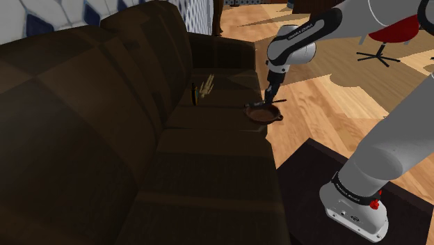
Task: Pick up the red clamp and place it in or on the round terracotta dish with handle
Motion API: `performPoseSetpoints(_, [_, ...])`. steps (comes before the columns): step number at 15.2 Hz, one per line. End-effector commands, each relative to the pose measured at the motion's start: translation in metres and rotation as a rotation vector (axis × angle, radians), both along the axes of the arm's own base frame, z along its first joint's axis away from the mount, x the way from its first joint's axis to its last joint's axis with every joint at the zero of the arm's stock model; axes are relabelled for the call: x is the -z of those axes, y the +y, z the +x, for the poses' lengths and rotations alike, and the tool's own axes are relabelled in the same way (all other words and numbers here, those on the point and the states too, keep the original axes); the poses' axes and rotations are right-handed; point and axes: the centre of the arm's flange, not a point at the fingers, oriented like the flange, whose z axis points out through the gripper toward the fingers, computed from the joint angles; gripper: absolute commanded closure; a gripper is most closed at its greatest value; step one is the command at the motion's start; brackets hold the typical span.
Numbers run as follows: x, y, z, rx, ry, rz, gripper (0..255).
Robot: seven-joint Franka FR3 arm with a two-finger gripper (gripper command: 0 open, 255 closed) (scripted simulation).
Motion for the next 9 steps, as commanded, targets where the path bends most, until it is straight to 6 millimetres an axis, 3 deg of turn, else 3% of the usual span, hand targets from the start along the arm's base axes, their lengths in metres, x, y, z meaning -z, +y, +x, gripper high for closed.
performPoseSetpoints(1, [0.010, -0.001, 0.000, 0.000, -0.001, 0.000, 255])
performPoseSetpoints(4, [0.028, -0.001, 0.000, 0.000, -0.001, 0.000, 255])
performPoseSetpoints(9, [0.028, -0.001, 0.000, 0.000, -0.001, 0.000, 255])
